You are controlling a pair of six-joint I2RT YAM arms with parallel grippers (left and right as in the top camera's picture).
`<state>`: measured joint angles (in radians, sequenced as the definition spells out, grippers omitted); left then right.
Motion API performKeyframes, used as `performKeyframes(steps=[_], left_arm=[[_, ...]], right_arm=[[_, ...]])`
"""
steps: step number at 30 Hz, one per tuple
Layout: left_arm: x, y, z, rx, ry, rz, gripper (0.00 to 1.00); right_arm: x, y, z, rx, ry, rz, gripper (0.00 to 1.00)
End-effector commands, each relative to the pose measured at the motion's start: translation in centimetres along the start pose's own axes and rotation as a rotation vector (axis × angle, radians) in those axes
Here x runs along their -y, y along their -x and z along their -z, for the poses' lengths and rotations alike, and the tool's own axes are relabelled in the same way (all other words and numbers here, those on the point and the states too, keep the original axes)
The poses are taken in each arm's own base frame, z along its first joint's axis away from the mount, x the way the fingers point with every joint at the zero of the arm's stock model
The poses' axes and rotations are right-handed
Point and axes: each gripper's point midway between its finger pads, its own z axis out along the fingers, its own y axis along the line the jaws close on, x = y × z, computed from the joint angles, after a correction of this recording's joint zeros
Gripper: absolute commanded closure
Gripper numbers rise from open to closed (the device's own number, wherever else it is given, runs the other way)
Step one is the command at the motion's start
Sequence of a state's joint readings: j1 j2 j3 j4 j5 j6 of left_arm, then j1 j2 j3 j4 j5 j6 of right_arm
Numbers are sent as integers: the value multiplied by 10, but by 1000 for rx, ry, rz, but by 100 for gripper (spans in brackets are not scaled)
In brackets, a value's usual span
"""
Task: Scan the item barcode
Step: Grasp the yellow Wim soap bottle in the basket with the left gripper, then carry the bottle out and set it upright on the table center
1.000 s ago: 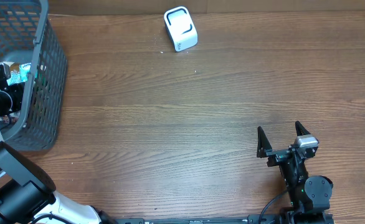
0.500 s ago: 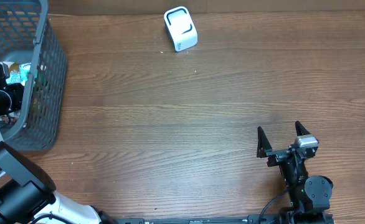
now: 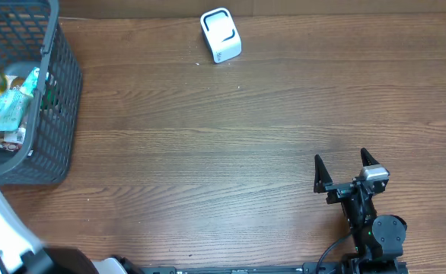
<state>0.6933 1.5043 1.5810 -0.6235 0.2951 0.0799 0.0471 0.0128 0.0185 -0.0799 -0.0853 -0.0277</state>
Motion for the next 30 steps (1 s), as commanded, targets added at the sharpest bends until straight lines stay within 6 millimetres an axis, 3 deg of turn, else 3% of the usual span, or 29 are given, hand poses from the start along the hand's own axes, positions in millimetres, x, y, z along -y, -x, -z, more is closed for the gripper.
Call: performKeyframes(steps=[1,7,16,21,30], left_arm=[[14,31,36,108,-18,62,83],[56,50,75,189,-154,59,85],[130,39,110,169,-325,-12,84],[167,17,115,81,-418,-22,84],[243,-43,117,-150,-598,-105,84]], right_arm=[[2,-3,0,1,-12,6,0],[2,-3,0,1,-12,6,0],[2,-3,0,1,-12,6,0],[2,-2,0,1,-13,6,0],[2,-2,0,1,-13,6,0]])
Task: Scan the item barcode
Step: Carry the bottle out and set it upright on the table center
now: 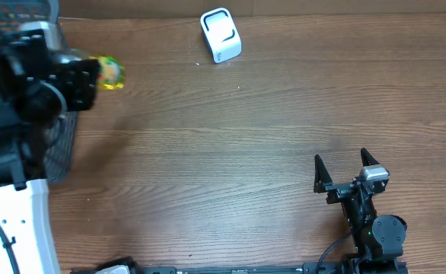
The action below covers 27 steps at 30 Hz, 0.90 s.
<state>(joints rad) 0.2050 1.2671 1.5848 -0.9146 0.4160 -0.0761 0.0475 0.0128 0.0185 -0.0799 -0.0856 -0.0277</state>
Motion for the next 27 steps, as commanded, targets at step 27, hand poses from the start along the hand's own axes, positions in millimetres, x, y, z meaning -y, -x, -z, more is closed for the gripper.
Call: performKeyframes(steps=[27], left_arm=[[248,-181,-186,-377,-176,-321,78]], right_arm=[[3,-3,0,1,-13,6,0]])
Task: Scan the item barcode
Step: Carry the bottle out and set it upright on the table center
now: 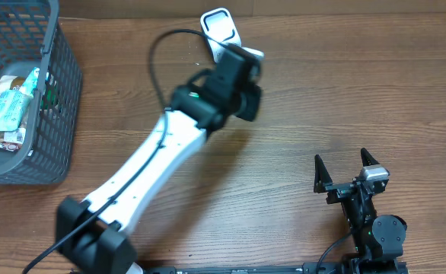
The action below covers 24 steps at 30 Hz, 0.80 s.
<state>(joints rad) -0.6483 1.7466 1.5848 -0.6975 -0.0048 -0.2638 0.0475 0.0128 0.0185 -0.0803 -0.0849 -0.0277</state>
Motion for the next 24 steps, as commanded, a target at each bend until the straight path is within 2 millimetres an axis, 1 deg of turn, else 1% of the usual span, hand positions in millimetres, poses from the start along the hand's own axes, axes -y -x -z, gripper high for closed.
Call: performKeyframes(steps=[1,5,10,15,21,24], left_arm=[[27,-3,-20,1,-13,-17,78],[53,-21,-50,-37,-39,-29,78],[79,-42,-75,-72,-61,-54,78],[87,-57,-86,-91,-28,-90,77],[94,-65,-90,-104,-18,-112,75],[93,-70,-91,-114,-15,-114,75]], right_arm=[[2,-2,0,1,-12,6,0],[2,-2,0,1,-12,6,0],[3,-2,0,2,-13,6,0],[2,-2,0,1,-12,6,0],[2,-2,0,1,-12,6,0],[2,-2,0,1,-12,6,0]])
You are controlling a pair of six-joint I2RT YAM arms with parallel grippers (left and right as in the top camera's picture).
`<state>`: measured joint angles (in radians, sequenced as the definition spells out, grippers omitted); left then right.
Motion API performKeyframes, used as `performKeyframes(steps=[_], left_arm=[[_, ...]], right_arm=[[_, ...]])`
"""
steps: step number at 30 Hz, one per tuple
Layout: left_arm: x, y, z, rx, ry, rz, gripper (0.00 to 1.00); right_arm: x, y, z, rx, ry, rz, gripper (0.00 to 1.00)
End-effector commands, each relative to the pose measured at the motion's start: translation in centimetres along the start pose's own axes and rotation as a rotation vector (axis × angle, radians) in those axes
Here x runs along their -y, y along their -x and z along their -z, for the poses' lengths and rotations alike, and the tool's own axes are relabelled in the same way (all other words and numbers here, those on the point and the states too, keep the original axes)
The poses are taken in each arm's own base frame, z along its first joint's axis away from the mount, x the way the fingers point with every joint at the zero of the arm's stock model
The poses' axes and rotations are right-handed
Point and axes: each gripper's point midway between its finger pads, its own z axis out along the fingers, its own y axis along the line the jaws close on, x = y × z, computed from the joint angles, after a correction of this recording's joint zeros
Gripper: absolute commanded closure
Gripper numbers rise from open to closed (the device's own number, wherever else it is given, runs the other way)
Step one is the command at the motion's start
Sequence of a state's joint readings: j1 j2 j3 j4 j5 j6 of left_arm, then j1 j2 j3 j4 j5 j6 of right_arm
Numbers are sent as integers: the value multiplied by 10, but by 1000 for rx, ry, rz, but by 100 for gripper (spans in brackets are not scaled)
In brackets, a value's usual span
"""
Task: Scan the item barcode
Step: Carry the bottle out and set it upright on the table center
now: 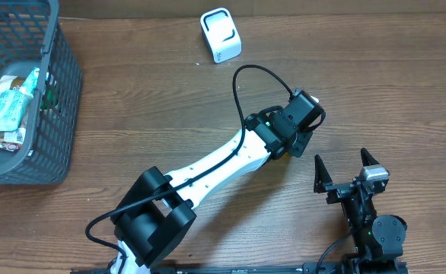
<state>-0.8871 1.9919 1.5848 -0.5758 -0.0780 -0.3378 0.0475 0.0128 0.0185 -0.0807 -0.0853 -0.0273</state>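
Note:
The white barcode scanner (pixel 221 34) stands at the back of the table, middle. My left arm reaches across from the front left, and its wrist and left gripper (pixel 305 122) hover over the table's right middle, well to the front right of the scanner. The wrist covers the fingers, so no item shows there. Just in front of it, my right gripper (pixel 342 162) rests near the front right edge, open, with nothing between its fingers.
A dark mesh basket (pixel 62 91) with several packaged goods, one a pale green packet (pixel 10 106), sits at the far left. A black cable (pixel 246 84) loops above my left arm. The table is brown wood.
My left gripper was right beside the scanner at the back. It now sits farther right and nearer the front, close to the right gripper. The right arm has not moved.
My left arm was at the far left edge by the basket. Then it held a yellow-green item just right of the basket. Then it was at the scanner with the item hidden. Now it is over the right middle of the table.

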Motion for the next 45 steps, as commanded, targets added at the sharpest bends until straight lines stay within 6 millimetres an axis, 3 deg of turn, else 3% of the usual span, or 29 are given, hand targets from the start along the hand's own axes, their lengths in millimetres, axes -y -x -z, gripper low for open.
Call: performKeyframes(steps=[1,7,11,20,32,37,45], left_arm=[[-1,3,-2,14,21,8,75],[-2,-1,-4,3,25,6,71],[-3,-2,-4,0,25,6,62],[-5,-11,-9,-33,36,3,58],[1,-14,-10,-44,12,-2,19],[8,12,14,40,-20,6,14],[10,51,77,190,-62,16,9]], right_arm=[[3,-2,0,2,-13,6,0],[3,-2,0,2,-13,6,0],[3,-2,0,2,-13,6,0],[3,-2,0,2,-13,6,0],[3,-2,0,2,-13,6,0],[3,-2,0,2,-13,6,0],[3,-2,0,2,-13,6,0]])
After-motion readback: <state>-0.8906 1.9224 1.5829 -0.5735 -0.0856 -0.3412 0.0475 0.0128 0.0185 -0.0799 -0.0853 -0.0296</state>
